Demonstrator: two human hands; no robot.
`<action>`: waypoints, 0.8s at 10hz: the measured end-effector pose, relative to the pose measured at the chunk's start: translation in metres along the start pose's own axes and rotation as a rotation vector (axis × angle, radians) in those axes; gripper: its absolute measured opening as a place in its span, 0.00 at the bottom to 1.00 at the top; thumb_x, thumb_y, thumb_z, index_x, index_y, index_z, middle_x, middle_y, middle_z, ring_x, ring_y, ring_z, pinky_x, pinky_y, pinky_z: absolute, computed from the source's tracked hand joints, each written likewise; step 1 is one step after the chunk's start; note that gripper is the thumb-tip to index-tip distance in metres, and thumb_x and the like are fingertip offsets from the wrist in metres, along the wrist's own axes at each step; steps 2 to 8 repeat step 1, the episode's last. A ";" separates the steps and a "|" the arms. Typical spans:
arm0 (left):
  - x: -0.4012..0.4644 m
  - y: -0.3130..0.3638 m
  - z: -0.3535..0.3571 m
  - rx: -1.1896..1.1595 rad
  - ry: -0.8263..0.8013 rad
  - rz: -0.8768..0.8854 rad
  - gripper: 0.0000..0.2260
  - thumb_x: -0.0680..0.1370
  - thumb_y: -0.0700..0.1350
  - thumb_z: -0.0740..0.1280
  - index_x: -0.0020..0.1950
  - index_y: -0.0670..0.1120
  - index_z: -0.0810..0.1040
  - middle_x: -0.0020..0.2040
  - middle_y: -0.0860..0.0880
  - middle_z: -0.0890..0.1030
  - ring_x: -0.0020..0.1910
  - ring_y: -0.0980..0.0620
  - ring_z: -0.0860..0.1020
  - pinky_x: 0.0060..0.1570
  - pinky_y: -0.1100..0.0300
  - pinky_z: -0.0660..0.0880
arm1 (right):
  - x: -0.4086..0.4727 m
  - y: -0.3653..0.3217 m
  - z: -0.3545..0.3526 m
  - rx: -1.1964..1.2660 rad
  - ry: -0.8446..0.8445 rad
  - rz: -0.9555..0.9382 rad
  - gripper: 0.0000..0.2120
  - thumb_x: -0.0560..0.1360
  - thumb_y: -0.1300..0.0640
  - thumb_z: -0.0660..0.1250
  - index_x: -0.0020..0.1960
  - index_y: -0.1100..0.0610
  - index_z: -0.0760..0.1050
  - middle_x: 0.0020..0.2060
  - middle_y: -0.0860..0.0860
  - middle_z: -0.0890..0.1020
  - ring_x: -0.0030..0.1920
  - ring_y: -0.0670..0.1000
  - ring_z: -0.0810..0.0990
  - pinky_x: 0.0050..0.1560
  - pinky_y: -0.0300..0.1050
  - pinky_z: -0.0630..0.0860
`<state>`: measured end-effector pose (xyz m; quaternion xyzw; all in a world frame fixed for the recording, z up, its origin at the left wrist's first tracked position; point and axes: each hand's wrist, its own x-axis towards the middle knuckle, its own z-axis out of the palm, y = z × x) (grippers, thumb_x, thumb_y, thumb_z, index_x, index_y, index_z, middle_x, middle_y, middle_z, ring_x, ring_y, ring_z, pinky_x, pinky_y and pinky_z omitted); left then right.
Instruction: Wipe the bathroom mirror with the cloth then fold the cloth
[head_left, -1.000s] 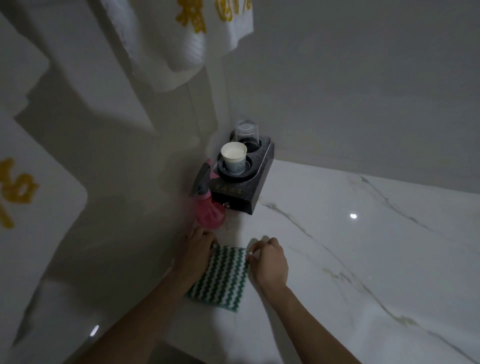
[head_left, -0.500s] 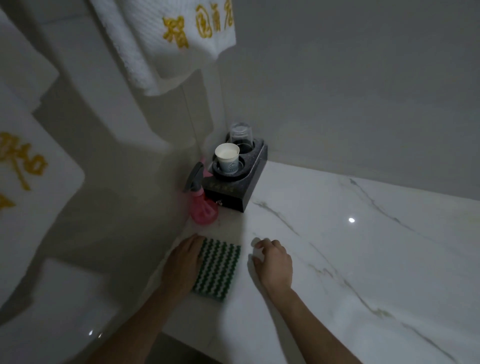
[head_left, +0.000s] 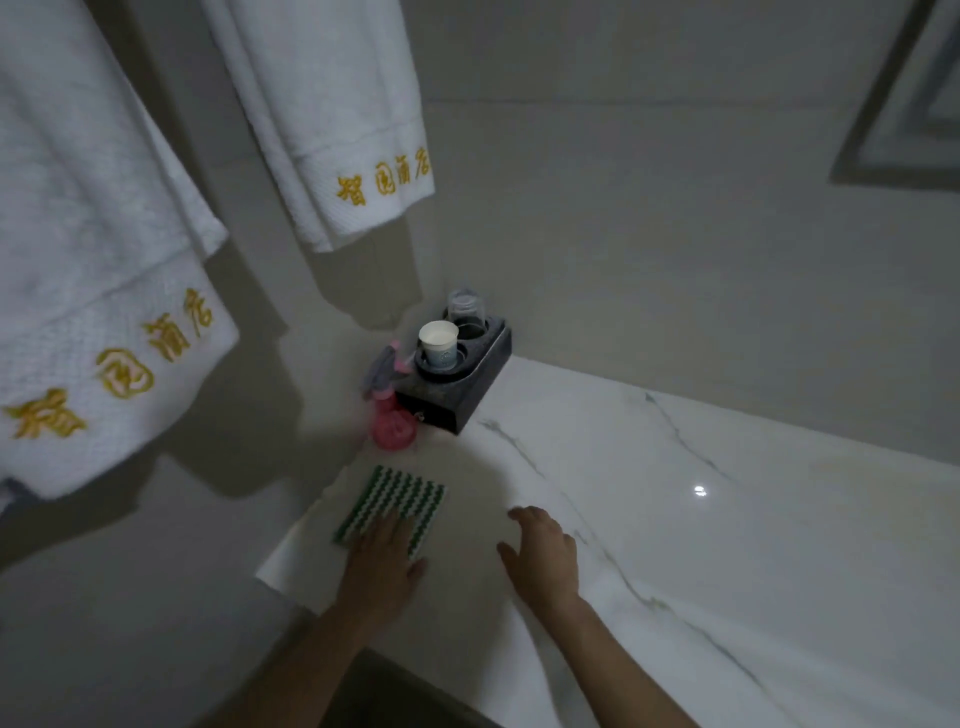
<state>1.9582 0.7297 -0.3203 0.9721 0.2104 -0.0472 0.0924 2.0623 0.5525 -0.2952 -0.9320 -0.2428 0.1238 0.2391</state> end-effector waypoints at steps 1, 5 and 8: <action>-0.008 0.047 -0.022 0.002 -0.030 -0.050 0.33 0.76 0.61 0.48 0.77 0.47 0.50 0.77 0.45 0.51 0.76 0.46 0.53 0.72 0.51 0.52 | -0.023 0.028 -0.036 -0.053 0.031 -0.007 0.22 0.77 0.51 0.62 0.70 0.51 0.65 0.67 0.48 0.69 0.68 0.50 0.67 0.64 0.42 0.63; -0.008 0.047 -0.022 0.002 -0.030 -0.050 0.33 0.76 0.61 0.48 0.77 0.47 0.50 0.77 0.45 0.51 0.76 0.46 0.53 0.72 0.51 0.52 | -0.023 0.028 -0.036 -0.053 0.031 -0.007 0.22 0.77 0.51 0.62 0.70 0.51 0.65 0.67 0.48 0.69 0.68 0.50 0.67 0.64 0.42 0.63; -0.008 0.047 -0.022 0.002 -0.030 -0.050 0.33 0.76 0.61 0.48 0.77 0.47 0.50 0.77 0.45 0.51 0.76 0.46 0.53 0.72 0.51 0.52 | -0.023 0.028 -0.036 -0.053 0.031 -0.007 0.22 0.77 0.51 0.62 0.70 0.51 0.65 0.67 0.48 0.69 0.68 0.50 0.67 0.64 0.42 0.63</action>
